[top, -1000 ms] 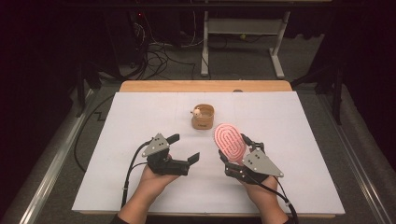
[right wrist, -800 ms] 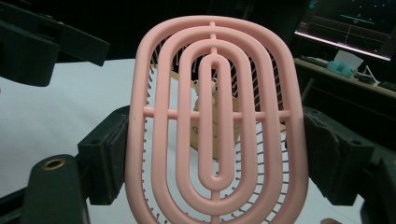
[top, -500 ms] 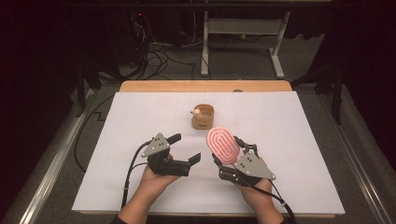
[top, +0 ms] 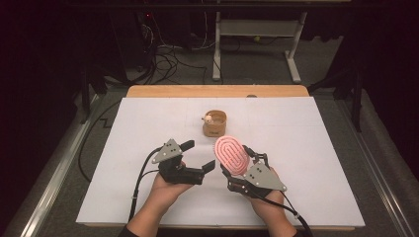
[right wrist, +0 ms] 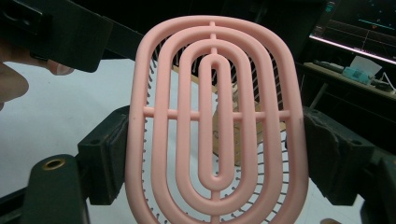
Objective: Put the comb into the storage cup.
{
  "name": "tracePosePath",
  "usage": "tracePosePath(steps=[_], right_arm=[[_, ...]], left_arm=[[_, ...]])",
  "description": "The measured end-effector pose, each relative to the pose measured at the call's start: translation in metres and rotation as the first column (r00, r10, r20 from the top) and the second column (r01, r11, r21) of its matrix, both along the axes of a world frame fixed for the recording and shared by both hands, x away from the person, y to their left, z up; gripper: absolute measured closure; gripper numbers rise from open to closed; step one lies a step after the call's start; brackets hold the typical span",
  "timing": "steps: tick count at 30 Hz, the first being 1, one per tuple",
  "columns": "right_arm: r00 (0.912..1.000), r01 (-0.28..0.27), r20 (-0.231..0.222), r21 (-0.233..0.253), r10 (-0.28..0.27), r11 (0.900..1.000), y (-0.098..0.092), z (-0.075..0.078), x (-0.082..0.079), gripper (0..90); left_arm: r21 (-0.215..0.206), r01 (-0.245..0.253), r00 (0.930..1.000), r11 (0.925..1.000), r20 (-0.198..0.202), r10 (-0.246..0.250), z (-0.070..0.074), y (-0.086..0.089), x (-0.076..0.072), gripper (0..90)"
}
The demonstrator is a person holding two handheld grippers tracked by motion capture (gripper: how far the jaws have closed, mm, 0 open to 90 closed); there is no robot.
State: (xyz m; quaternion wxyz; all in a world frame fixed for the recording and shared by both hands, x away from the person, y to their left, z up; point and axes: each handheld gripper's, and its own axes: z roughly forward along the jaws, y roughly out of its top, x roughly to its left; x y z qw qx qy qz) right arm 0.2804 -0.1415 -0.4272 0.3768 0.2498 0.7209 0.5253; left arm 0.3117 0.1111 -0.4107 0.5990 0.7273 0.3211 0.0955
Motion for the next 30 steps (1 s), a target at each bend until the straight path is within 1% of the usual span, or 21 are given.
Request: tracePosePath(steps=[1, 4, 7, 9, 10, 11, 12, 15, 17, 19, 24, 30], right_arm=[[1.0, 0.0, 0.0, 0.001, 0.0, 1.0, 0.0, 0.0, 0.0, 20.0], [1.0, -0.001, 0.002, 0.002, 0.001, 1.0, 0.001, 0.0, 0.0, 20.0], [1.0, -0.002, 0.0, 0.002, 0.002, 1.0, 0.001, 0.0, 0.001, 20.0], [1.0, 0.0, 0.001, 0.002, 0.0, 1.0, 0.001, 0.0, 0.001, 20.0], [1.0, 0.003, 0.003, 0.001, -0.003, 1.0, 0.001, 0.001, 0.001, 20.0], [1.0, 0.006, 0.006, 0.003, -0.006, 1.0, 0.0, 0.001, 0.001, 20.0], [0.9999, 0.007, 0.008, 0.002, -0.007, 1.0, 0.0, 0.001, 0.001, 20.0], [0.9998, 0.013, 0.013, 0.009, -0.013, 1.0, -0.002, 0.001, 0.0, 20.0], [0.9997, 0.014, 0.019, 0.012, -0.014, 1.0, -0.002, 0.002, 0.0, 20.0], [0.9997, 0.013, 0.022, 0.012, -0.014, 1.0, -0.002, 0.002, -0.001, 20.0], [0.9997, 0.006, 0.024, 0.004, -0.006, 1.0, 0.0, 0.001, -0.003, 20.0], [0.9993, -0.01, 0.036, -0.004, 0.01, 1.0, 0.006, 0.0, -0.005, 20.0]], left_arm=[[-0.013, 0.003, 1.0, 0.9999, -0.002, -0.003, 0.002, -0.001, 0.001, 0.0], [-0.011, 0.0, 1.0, 0.9999, 0.0, 0.0, 0.008, -0.003, 0.003, 0.0], [-0.004, 0.005, 0.9999, 1.0, 0.014, -0.005, 0.014, -0.008, 0.005, 0.0], [-0.01, 0.009, 0.9999, 0.9999, 0.014, -0.009, 0.016, -0.01, 0.005, 0.0], [-0.025, 0.016, 0.9996, 0.9996, 0.024, -0.015, 0.02, -0.014, 0.006, 0.0], [-0.029, 0.018, 0.9994, 0.9994, 0.029, -0.017, 0.021, -0.016, 0.006, 0.0], [-0.029, 0.021, 0.9994, 0.9994, 0.03, -0.02, 0.021, -0.018, 0.006, 0.0], [-0.013, 0.037, 0.9992, 0.9992, 0.013, -0.037, 0.019, -0.023, 0.006, 0.0], [0.003, 0.038, 0.9992, 0.9993, 0.014, -0.038, 0.018, -0.024, 0.005, 0.0], [0.009, 0.043, 0.999, 0.999, 0.014, -0.043, 0.017, -0.025, 0.004, 0.0], [-0.007, 0.053, 0.9985, 0.9986, -0.01, -0.053, 0.015, -0.023, 0.004, 0.0], [-0.012, 0.057, 0.9979, 0.9983, -0.03, -0.058, 0.014, -0.023, 0.004, 0.0]])
